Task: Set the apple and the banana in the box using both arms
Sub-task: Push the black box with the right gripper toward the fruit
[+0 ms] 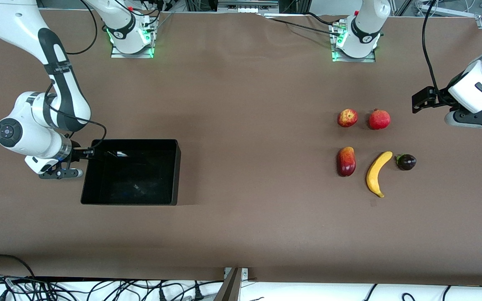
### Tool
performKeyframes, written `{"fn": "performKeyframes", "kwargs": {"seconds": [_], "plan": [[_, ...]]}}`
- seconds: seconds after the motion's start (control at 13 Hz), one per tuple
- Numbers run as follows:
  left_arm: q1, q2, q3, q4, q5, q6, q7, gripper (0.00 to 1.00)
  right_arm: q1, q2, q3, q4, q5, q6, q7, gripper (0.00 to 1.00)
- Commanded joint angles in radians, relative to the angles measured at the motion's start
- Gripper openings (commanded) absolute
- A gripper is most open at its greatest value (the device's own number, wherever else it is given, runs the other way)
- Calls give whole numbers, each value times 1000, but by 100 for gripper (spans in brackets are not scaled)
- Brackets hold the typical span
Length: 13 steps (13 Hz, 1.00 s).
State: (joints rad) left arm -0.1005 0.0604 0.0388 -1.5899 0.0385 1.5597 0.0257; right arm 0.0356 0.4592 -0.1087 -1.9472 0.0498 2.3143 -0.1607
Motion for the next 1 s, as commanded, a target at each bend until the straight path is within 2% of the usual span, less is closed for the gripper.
{"fn": "performKeyframes", "kwargs": {"seconds": [0.0,0.38,0.46,0.85,0.92], "plan": [[2,22,1,54,-3,-9,10,100,-11,9,9,-25,-4,34,-13,73],[-1,35,1,64,-6,-10,10,100,-11,16,9,-24,-4,34,-23,15],[-1,35,1,65,-3,-10,10,100,-11,16,9,-22,-2,34,-39,1],[-1,36,1,65,-5,-10,11,100,-7,-11,23,19,1,-15,-42,0],[-4,36,1,65,-6,-10,11,100,-5,-13,59,62,5,-57,-40,0]]}}
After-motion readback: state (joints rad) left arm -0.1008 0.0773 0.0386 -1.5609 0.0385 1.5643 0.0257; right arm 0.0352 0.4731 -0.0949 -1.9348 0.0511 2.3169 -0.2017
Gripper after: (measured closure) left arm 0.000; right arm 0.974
